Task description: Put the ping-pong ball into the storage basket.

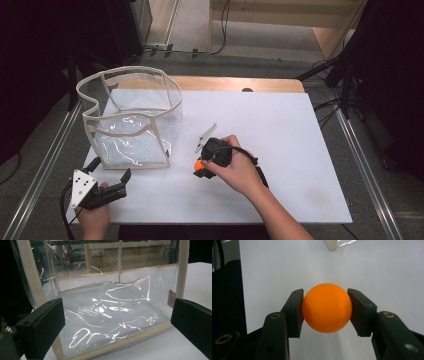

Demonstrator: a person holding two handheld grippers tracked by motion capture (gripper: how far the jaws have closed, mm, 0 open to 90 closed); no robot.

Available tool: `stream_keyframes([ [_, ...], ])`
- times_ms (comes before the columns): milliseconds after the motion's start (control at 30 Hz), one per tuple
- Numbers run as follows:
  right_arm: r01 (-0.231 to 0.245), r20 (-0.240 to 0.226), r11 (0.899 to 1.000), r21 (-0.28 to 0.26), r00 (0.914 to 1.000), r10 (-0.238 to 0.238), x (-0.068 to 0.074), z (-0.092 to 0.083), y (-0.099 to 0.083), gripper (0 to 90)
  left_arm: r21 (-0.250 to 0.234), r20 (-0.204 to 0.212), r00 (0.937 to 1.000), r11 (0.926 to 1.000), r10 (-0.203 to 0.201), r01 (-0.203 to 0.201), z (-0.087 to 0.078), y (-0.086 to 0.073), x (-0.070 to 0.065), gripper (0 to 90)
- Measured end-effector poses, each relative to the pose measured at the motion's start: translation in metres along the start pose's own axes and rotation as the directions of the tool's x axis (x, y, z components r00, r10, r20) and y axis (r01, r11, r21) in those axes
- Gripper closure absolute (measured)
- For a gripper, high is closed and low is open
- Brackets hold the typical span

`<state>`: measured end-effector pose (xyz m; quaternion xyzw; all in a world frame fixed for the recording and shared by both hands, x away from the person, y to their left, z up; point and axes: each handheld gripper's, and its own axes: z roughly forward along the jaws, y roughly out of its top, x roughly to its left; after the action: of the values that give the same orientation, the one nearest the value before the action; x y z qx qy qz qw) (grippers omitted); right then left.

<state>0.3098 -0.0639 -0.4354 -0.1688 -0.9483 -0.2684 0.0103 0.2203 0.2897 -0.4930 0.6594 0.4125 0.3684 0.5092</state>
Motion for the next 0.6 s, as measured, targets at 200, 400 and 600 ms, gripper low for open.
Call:
stream_keyframes([
  [200, 0.004, -0.009, 1.000, 0.004, 1.0000, -0.004, 0.000, -0.003, 0.002, 47.6, 0.000, 0.001, 1.0000, 1.0000, 0.001, -0.001, 0.000, 0.000, 0.000, 0.0],
  [400, 0.015, -0.012, 1.000, -0.002, 0.9998, -0.015, -0.001, -0.005, 0.005, 47.6, 0.000, 0.001, 1.0000, 1.0000, 0.000, 0.000, 0.000, 0.000, 0.000, 0.0],
  [600, 0.011, -0.013, 1.000, -0.001, 0.9999, -0.011, -0.001, -0.010, 0.009, 47.6, 0.000, 0.001, 1.0000, 1.0000, 0.000, 0.000, 0.000, 0.000, 0.000, 0.0],
])
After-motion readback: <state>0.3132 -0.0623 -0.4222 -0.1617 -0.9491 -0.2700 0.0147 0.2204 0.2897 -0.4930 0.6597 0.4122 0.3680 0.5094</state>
